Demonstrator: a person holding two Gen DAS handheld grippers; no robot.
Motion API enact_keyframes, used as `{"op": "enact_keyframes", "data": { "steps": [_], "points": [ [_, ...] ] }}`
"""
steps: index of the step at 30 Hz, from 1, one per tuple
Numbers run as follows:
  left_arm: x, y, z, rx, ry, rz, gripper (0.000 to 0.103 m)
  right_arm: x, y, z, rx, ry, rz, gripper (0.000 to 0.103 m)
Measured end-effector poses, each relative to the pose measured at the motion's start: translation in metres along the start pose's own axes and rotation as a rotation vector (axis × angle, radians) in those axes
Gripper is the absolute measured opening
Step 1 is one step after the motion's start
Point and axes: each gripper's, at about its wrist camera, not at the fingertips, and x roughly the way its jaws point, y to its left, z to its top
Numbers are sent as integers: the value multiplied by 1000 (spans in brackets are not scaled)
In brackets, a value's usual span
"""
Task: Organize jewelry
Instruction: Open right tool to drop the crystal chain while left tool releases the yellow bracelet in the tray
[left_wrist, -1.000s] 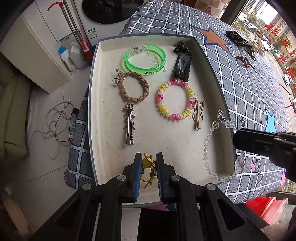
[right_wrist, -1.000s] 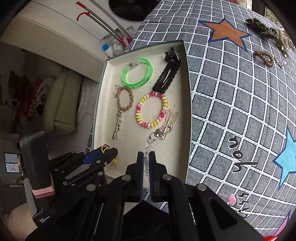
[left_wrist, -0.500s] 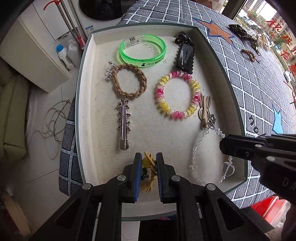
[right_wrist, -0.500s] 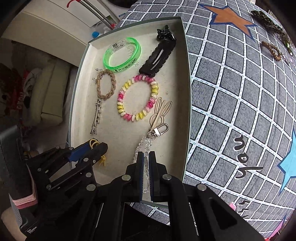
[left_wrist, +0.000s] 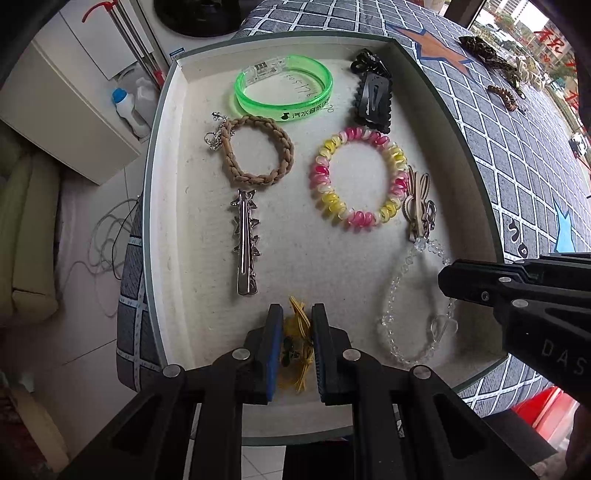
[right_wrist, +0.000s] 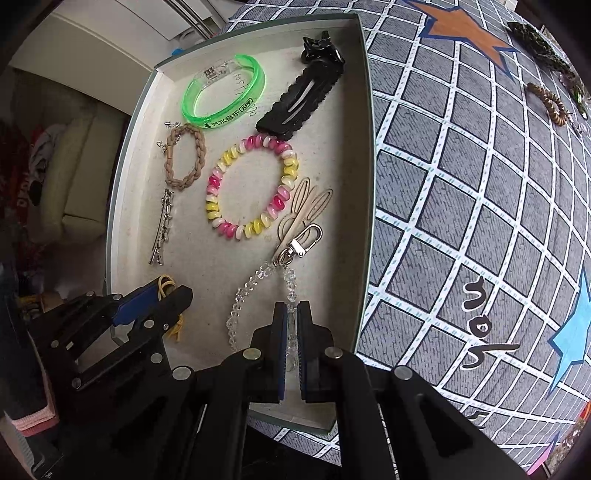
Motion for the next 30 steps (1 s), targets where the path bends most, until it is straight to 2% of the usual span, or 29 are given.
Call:
{"op": "enact_keyframes", "data": {
  "steps": [7, 14, 21, 30],
  "points": [
    [1, 5, 1, -18, 10, 13, 23, 13, 0, -4, -2, 32, -18, 7],
    [0, 13, -4, -20, 5, 16, 23, -4, 4, -5, -22, -12, -16, 26],
    [-7, 8, -5, -8, 5, 17, 23, -33, 6, -4, -29, -80, -27, 34],
    [-18, 5, -2, 1, -4, 10, 23, -57, -8, -13, 0, -101, -52, 36]
  ]
}}
